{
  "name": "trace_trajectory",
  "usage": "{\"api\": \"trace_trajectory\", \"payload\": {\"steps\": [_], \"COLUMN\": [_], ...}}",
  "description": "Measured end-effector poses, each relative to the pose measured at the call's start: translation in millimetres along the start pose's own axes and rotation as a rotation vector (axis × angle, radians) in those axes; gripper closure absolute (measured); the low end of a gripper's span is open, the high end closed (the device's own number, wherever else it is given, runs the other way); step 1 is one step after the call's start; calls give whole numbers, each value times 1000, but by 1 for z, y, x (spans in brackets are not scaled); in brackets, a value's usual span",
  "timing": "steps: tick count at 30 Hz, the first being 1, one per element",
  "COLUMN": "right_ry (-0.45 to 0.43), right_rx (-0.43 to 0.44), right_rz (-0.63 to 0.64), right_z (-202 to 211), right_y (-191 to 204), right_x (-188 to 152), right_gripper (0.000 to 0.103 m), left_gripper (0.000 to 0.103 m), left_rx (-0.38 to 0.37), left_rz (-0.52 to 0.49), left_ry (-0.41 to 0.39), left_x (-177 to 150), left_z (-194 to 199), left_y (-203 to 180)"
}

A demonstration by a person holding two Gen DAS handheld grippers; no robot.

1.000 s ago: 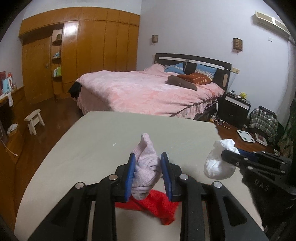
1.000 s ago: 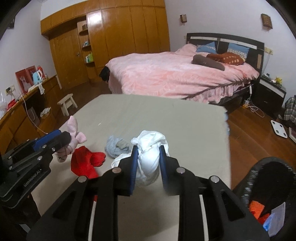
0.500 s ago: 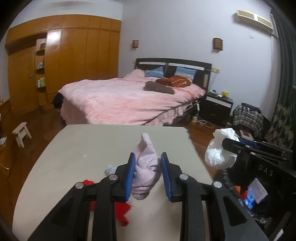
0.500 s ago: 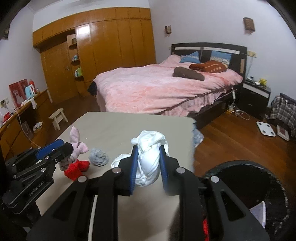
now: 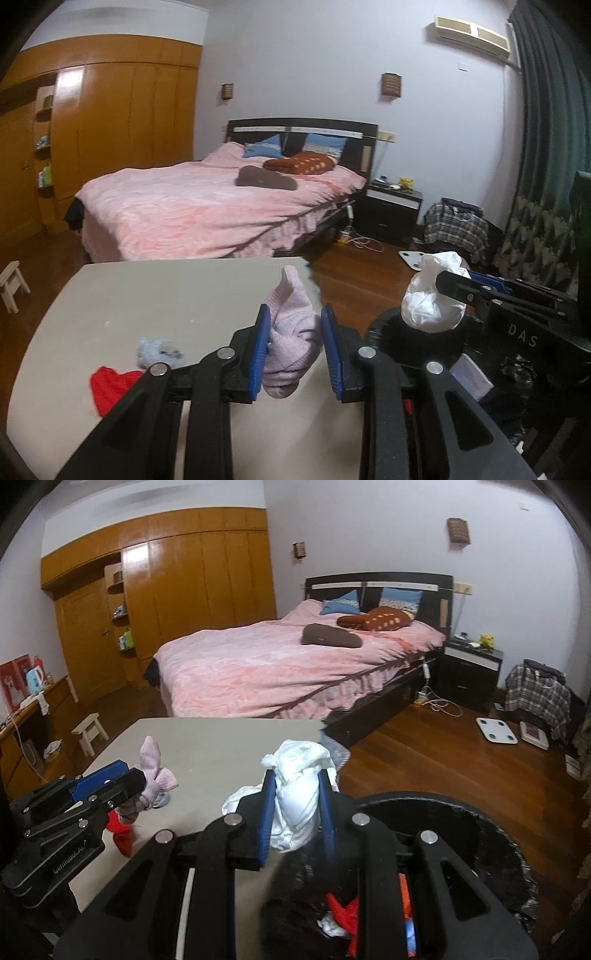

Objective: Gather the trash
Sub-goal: 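Carry the pink sock and white cloth over the bin and open both grippers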

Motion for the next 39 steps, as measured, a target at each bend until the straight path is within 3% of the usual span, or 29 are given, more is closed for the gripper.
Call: {"api": "trace_trajectory", "payload": {"steps": [26, 39], "right_ry": [12, 33], "right_rx": [-234, -276], "right_rz": [-96, -135], "right_z": [54, 53], "right_y": [-111, -144], "right_x": [-42, -59], "right_gripper": [81, 78], "left_gripper": [75, 74], "left_rx": [-265, -324], "left_rz": [-99, -131], "left_ry": [26, 66], "left_x": [-4, -15], "left_z": [-34, -58], "left_y": [-132, -166]}}
Point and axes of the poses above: each gripper's, at about its wrist camera, not at the fingertips, and z roughly against the way its jaws point, y to its left, x to its top, the point moved 2 cm from there along -z, roughly the way its jaws point, and after that the axes turned 2 degrees about -y, right-handed, at the moved point
